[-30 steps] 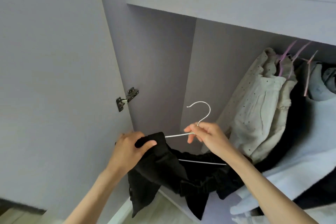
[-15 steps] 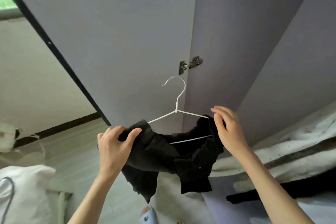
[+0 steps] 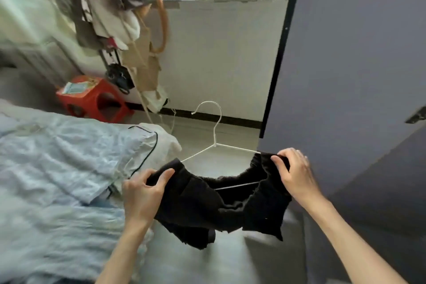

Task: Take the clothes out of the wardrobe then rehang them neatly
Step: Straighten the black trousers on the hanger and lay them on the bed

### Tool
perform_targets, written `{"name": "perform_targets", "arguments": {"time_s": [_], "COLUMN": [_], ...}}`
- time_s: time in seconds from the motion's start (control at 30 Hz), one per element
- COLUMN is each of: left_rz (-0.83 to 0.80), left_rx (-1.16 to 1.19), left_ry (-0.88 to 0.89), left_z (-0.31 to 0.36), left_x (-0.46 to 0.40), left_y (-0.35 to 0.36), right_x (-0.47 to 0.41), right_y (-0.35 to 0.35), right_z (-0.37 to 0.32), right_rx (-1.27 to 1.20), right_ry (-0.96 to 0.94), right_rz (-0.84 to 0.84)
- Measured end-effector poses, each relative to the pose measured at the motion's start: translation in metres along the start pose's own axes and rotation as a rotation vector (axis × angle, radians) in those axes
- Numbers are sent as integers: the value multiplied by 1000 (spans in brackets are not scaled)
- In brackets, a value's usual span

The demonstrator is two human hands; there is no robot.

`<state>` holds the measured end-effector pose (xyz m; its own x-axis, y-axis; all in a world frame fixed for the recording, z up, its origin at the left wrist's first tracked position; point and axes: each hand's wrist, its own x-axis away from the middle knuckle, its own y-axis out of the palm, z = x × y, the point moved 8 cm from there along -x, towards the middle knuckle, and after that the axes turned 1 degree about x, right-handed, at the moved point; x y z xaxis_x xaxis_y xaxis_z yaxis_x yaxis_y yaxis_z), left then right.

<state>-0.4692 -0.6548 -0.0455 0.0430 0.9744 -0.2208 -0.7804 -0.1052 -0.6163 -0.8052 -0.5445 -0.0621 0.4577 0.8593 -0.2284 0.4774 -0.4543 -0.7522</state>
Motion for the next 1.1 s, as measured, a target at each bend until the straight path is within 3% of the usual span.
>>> {"name": "perform_targets", "arguments": {"time_s": [0.2,0.43,0.7,1.1], "left_rz": [237,524,842,1133], "left_rx": [-27,-120,-169,-289], "left_ry": [-189,-293,-343,-138], "left_z": [-85,-138,-119,-61], "left_x": [25,58,28,-117], "left_y": [-112,-202,-268,-434], "right_x": [-16,-20,-92,-203], "right_y": [93,159,191,173], "right_z": [-128,-243,-365,-589], "right_rx": [-26,-51,-194,-428], "right_ry": [-296,-585,-824,-987], "right_rz": [-132,-84,-39,193]}}
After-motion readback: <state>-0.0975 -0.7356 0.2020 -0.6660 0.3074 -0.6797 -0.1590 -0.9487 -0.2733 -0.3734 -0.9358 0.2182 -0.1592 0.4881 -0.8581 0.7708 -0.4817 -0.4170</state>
